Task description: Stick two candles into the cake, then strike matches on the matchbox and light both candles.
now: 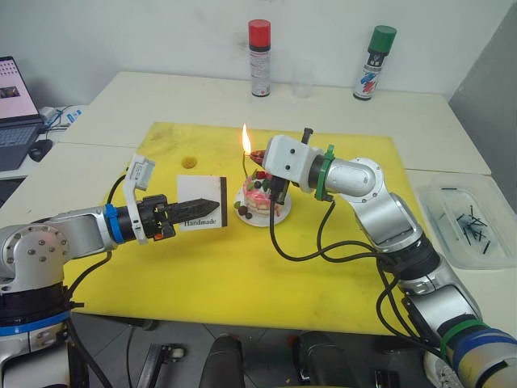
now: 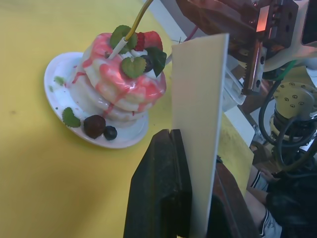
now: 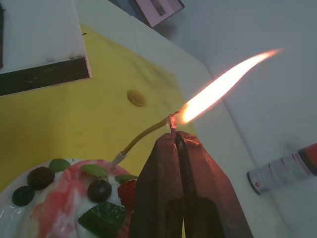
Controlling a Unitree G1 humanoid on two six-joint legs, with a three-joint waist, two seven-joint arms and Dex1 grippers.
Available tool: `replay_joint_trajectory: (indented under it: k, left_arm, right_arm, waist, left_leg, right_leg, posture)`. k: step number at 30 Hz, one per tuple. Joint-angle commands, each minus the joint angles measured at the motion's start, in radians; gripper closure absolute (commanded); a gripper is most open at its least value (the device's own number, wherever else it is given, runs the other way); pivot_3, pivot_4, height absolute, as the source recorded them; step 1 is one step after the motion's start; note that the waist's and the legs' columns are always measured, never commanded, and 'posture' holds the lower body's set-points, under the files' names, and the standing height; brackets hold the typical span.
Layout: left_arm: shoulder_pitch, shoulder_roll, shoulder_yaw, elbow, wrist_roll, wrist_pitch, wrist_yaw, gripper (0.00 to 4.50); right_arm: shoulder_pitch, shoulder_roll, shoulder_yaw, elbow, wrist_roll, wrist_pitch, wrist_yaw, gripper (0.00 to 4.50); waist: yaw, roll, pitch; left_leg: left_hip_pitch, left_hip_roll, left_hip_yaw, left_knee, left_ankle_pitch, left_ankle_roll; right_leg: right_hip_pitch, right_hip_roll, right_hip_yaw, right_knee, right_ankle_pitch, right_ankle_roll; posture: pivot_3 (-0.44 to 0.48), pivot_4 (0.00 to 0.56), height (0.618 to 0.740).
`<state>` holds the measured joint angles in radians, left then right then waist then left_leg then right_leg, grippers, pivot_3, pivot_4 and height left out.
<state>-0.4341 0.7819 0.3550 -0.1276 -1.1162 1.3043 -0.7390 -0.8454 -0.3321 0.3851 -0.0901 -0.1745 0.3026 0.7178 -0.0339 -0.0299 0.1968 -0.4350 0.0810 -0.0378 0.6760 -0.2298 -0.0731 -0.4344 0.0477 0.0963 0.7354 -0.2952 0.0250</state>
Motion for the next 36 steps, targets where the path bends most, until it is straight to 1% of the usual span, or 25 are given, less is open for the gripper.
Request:
replay_joint_trajectory:
  k: [1,3,9,12,15,18,23,26,28,32,36]
  left_arm:
    - [-0.021,0.004,0.001,-0.029,-0.021,-0.003,-0.001,4.50]
    - [-0.022,0.004,0.000,-0.028,-0.023,-0.003,0.000,4.50]
    - [-0.016,-0.014,-0.029,-0.034,-0.030,-0.001,-0.006,4.50]
    - [-0.014,-0.021,-0.036,-0.035,-0.034,-0.002,-0.006,4.50]
    - [-0.012,-0.035,-0.051,-0.036,-0.037,-0.002,-0.007,4.50]
    - [-0.003,-0.041,-0.054,-0.043,-0.047,0.000,-0.007,4.50]
    - [0.030,-0.049,-0.052,-0.057,-0.059,0.001,-0.005,4.50]
    - [0.054,-0.057,-0.055,-0.063,-0.059,-0.007,-0.003,4.50]
    - [0.069,-0.065,-0.059,-0.072,-0.060,-0.012,0.001,4.50]
    - [0.084,-0.082,-0.062,-0.078,-0.062,-0.021,0.010,4.50]
    - [0.098,-0.101,-0.062,-0.088,-0.061,-0.027,0.020,4.50]
  right_arm:
    - [-0.007,0.001,-0.017,-0.026,0.001,-0.019,-0.002,4.48]
    - [-0.008,-0.001,-0.022,-0.033,0.005,-0.020,-0.001,4.48]
    - [-0.066,-0.046,-0.163,-0.107,0.060,0.052,-0.014,4.48]
    - [-0.074,-0.062,-0.200,-0.123,0.071,0.083,-0.026,4.48]
    - [-0.055,-0.108,-0.319,-0.151,0.087,0.171,-0.067,4.48]
    - [0.013,-0.180,-0.429,-0.176,0.103,0.264,-0.091,4.48]
    - [0.197,-0.316,-0.643,-0.215,0.112,0.389,-0.133,4.48]
    - [0.314,-0.364,-0.769,-0.218,0.124,0.448,-0.161,4.48]
    - [0.379,-0.374,-0.837,-0.208,0.139,0.486,-0.179,4.48]
    - [0.459,-0.366,-0.896,-0.168,0.177,0.579,-0.197,4.48]
    - [0.495,-0.367,-0.891,-0.067,0.202,0.642,-0.215,4.48]
  waist:
    - [0.000,0.000,0.000]
    - [0.000,0.000,0.000]
    - [0.001,0.000,0.000]
    - [0.001,0.000,0.000]
    - [0.001,0.000,0.000]
    - [0.008,0.000,0.000]
    - [0.005,0.000,0.000]
    - [0.002,0.001,0.001]
    - [-0.003,0.001,0.001]
    - [-0.017,0.001,0.001]
    - [-0.025,0.001,0.001]
  left_leg:
    - [0.000,0.000,0.000,0.000,0.000,0.000]
    - [0.000,0.000,0.000,0.000,0.000,0.000]
    - [0.000,0.000,0.000,0.000,0.000,0.000]
    - [0.000,0.000,0.000,0.000,0.000,0.000]
    - [0.000,0.000,0.000,0.000,0.000,0.000]
    - [-0.001,0.000,0.000,0.000,0.000,0.000]
    - [-0.001,-0.001,0.002,-0.001,0.000,0.000]
    - [-0.001,-0.001,0.003,-0.002,0.000,0.000]
    - [-0.001,-0.001,0.003,-0.003,0.000,0.000]
    - [0.001,-0.001,0.004,-0.005,0.000,0.000]
    - [0.002,-0.001,0.005,-0.004,0.000,0.000]
  right_leg:
    - [0.000,0.000,0.000,0.000,0.000,0.000]
    - [0.000,0.000,0.000,0.000,0.000,0.000]
    - [0.000,0.000,0.000,0.000,0.000,0.000]
    - [0.000,0.000,0.000,0.000,0.000,0.000]
    - [0.000,0.000,0.000,0.000,0.000,0.000]
    - [0.000,0.000,0.000,-0.001,0.000,0.000]
    - [-0.001,-0.001,0.002,-0.002,0.000,0.000]
    - [-0.002,-0.001,0.003,-0.002,0.000,0.000]
    - [-0.002,-0.001,0.003,-0.002,-0.001,-0.001]
    - [-0.002,-0.001,0.004,-0.001,0.000,0.000]
    - [-0.001,-0.001,0.005,-0.001,0.001,0.002]
  posture:
    - [0.000,0.150,0.684]
    - [0.000,0.150,0.684]
    - [0.000,0.150,0.684]
    - [0.000,0.150,0.684]
    - [0.000,0.150,0.684]
    - [0.000,0.150,0.684]
    - [0.000,0.150,0.684]
    - [0.000,0.150,0.684]
    - [0.000,0.150,0.684]
    - [0.000,0.150,0.684]
    - [0.000,0.150,0.684]
